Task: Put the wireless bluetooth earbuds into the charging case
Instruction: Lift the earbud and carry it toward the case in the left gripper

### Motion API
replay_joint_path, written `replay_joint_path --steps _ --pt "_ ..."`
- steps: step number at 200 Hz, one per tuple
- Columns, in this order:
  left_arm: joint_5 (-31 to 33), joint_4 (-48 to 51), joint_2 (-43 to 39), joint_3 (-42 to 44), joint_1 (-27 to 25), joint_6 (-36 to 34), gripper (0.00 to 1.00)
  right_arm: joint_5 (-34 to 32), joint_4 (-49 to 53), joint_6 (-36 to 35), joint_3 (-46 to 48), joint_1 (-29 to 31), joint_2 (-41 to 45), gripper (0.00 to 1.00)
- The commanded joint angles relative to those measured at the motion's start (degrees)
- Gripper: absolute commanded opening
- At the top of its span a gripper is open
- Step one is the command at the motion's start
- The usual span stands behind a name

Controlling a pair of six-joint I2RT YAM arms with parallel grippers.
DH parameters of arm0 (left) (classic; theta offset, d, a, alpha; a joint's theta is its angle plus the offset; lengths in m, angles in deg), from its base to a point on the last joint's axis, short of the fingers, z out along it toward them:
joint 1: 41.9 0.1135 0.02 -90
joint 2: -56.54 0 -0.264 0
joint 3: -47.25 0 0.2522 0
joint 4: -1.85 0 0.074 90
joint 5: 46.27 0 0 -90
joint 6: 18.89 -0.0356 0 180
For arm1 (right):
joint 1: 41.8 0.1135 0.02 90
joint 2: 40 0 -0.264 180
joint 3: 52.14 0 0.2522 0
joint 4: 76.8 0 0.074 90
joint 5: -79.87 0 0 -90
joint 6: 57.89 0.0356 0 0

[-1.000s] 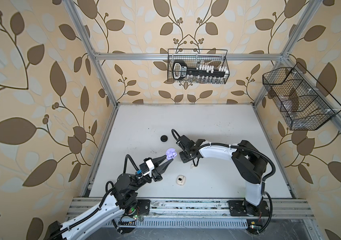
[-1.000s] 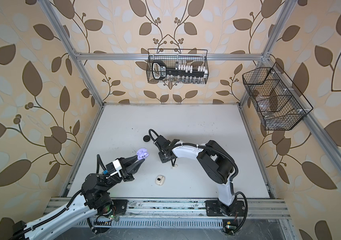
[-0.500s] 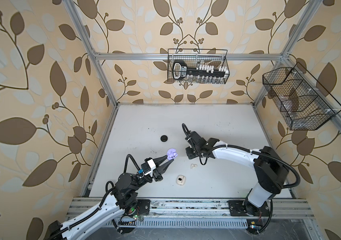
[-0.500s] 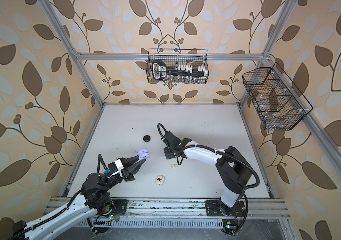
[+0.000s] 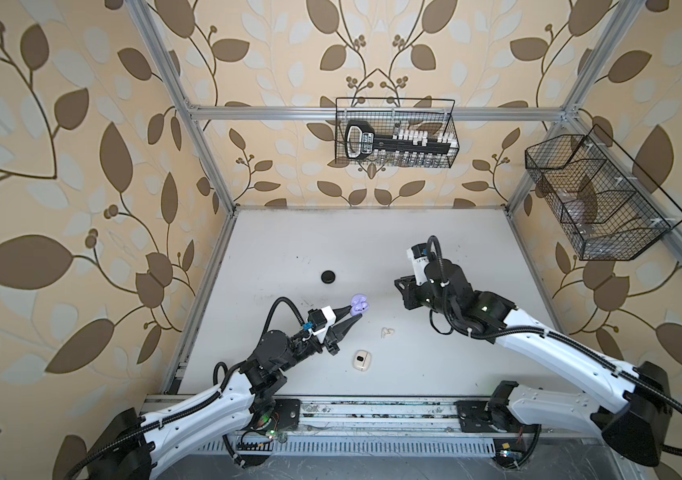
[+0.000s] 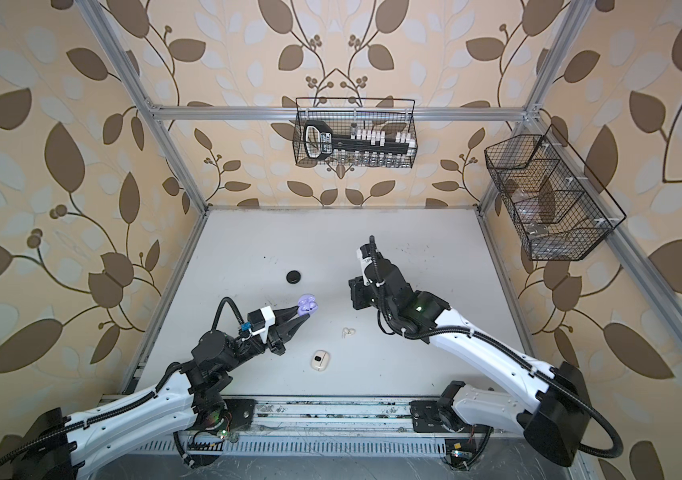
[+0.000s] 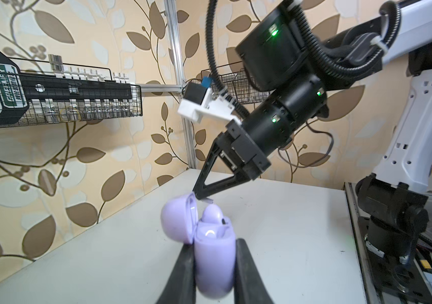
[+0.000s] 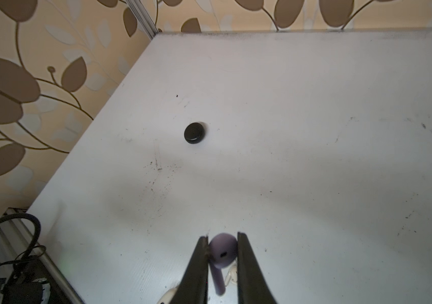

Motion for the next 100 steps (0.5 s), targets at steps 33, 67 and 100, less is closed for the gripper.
replay_joint_path --steps 33,67,100 --pt "0.6 -12.8 4.8 -3.0 -0.5 5.4 0.00 -1.7 -8.0 0.1 2.1 5.4 8.9 0.17" --pt "0.7 -15.7 6.2 -2.8 -0.5 7.7 0.00 -1.2 -13.0 0.3 2.8 10.5 11.0 0.17" --pt "-0.8 -19.0 6.5 -1.9 -0.5 9.8 0.00 -2.0 -23.9 1.5 8.2 14.5 13.3 0.17"
